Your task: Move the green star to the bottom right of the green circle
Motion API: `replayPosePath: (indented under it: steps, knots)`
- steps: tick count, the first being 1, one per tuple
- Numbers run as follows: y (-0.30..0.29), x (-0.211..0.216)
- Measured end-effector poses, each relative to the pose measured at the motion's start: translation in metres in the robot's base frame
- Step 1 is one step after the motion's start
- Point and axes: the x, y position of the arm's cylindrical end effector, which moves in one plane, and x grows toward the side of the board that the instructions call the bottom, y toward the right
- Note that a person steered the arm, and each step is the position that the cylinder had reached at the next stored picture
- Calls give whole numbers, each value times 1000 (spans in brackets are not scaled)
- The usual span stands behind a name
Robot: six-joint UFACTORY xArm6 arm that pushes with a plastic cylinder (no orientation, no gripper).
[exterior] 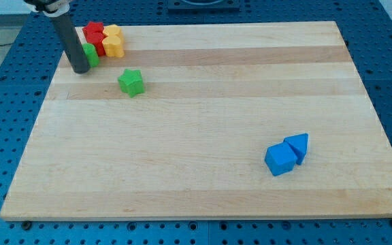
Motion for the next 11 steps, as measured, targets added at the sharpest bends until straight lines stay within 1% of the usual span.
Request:
replayPosePath:
  steps: [1, 2, 3, 4, 5, 6, 7, 8, 9, 10, 11]
  knots:
    - [-4, 21]
    - [2, 77]
    - [41, 119]
    - [97, 120]
    - [130, 106]
    - [136, 80]
    - [129, 52]
    - [113, 33]
    - [105, 34]
    - [107, 65]
    - [101, 75]
